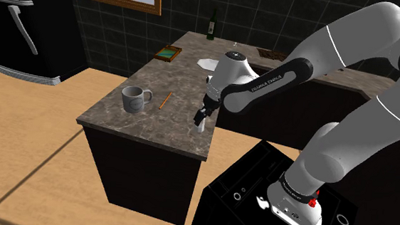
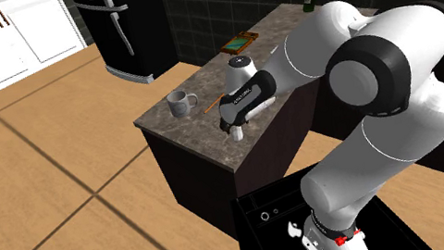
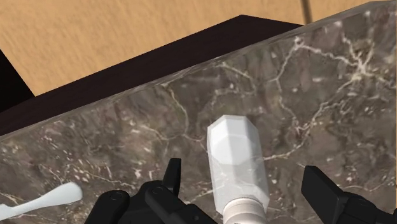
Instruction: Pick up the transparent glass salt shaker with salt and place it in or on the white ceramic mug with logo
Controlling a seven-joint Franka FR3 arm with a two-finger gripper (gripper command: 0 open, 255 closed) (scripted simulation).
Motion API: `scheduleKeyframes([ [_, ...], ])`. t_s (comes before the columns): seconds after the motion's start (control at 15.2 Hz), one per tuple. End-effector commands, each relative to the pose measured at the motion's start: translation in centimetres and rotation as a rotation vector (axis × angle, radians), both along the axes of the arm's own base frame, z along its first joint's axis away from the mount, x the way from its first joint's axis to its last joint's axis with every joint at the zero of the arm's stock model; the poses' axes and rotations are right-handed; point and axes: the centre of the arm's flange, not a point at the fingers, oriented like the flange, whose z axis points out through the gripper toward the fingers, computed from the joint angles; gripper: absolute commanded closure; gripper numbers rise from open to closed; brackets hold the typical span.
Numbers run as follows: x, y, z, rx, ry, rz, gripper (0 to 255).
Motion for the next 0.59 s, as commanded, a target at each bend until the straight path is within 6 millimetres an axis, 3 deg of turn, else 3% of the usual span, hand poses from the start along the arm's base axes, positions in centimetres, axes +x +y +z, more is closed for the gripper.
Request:
scheduleKeyframes([
  [0.0, 0.00, 0.00, -0.01, 0.000, 0.000, 0.000, 0],
  [0.07, 0.00, 0.00, 0.00, 0.000, 0.000, 0.000, 0],
  [0.13, 0.00, 0.00, 0.00, 0.000, 0.000, 0.000, 255],
  [0.53, 0.00, 0.01, 0.01, 0.000, 0.000, 0.000, 255],
])
